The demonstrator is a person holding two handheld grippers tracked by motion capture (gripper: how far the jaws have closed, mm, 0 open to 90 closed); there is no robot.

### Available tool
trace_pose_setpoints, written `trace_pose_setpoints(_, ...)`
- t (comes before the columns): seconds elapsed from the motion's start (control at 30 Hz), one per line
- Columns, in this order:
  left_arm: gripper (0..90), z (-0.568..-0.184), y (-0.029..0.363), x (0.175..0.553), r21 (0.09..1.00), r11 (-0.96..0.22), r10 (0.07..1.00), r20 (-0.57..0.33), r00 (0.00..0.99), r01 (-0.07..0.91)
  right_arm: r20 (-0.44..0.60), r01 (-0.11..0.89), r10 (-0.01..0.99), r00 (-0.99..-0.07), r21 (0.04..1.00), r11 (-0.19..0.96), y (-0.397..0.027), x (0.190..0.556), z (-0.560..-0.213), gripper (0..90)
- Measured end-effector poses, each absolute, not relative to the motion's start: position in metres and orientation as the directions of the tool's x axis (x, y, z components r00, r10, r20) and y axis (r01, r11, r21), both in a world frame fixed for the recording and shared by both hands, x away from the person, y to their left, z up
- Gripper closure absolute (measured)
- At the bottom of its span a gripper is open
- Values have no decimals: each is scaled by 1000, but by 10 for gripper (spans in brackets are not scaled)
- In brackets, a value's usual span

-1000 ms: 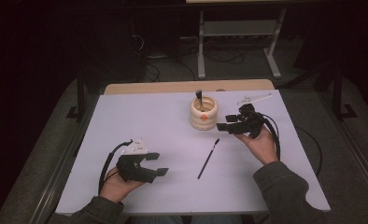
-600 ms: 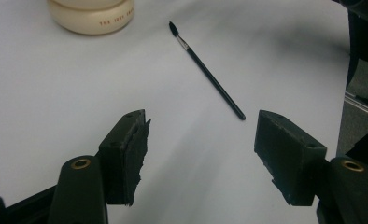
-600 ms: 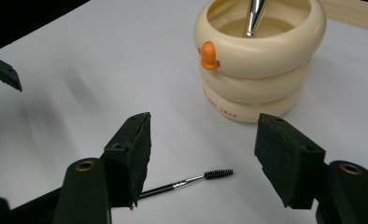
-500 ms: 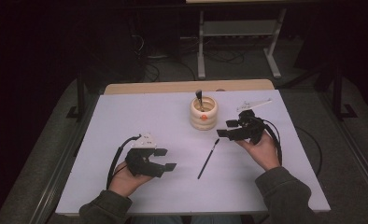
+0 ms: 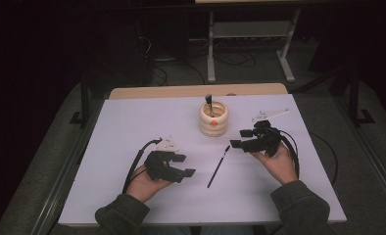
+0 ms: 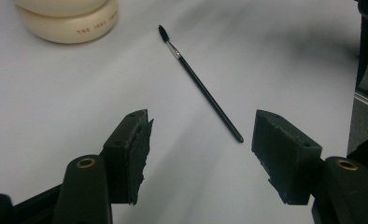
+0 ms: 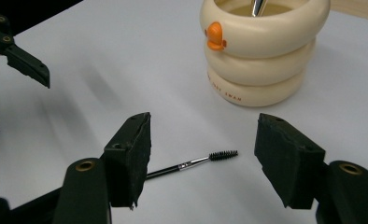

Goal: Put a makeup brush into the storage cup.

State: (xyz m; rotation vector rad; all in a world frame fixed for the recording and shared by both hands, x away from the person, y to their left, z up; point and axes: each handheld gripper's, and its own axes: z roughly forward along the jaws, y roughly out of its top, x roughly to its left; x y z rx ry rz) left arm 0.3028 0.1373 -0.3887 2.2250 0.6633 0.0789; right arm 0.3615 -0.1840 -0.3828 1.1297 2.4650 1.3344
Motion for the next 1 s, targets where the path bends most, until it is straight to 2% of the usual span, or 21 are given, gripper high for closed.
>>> trace_pose_setpoints(0.43, 397, -394, 112, 308, 681, -582, 492, -140, 859, 444, 221, 549, 661, -717, 763, 340, -187, 348, -393, 342)
trace_pose_setpoints(0.57, 398, -395, 102, 310, 664, -614, 488, -105, 866, 426, 208, 551, 671, -712, 758, 349, -188, 347, -393, 341)
trace_pose_setpoints(1.0, 503, -408, 69, 321, 599, -656, 504, -106, 857, 460, 197, 551, 675, -711, 752, 361, -184, 346, -395, 331)
